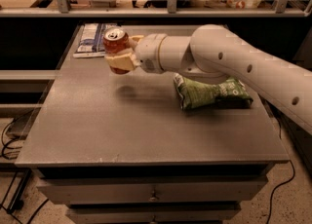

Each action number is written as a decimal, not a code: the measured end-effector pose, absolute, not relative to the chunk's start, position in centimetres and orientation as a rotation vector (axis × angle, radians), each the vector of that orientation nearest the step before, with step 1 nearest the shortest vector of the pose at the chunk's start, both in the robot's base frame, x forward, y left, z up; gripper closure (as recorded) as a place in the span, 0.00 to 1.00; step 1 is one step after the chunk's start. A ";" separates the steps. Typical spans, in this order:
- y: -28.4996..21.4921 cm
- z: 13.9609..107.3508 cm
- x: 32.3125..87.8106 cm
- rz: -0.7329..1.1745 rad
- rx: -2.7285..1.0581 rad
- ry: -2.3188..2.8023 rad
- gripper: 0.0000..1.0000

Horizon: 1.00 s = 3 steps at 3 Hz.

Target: Move coke can near blue chip bag

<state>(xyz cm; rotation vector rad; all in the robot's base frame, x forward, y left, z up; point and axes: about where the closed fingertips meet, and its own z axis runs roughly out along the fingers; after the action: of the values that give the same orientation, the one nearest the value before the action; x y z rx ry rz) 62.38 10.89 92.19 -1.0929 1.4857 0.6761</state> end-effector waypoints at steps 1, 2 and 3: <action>10.5 92.4 64.6 0.621 -1.070 1.518 1.00; 9.4 92.0 66.9 0.576 -1.024 1.555 1.00; 8.7 91.5 69.0 0.559 -0.968 1.567 1.00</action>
Offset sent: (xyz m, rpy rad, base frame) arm 0.0752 -0.0337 -0.0093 -0.0423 0.0129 -0.2008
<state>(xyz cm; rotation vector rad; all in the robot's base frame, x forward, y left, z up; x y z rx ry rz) 69.00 8.65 91.51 -0.9684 1.5674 0.5591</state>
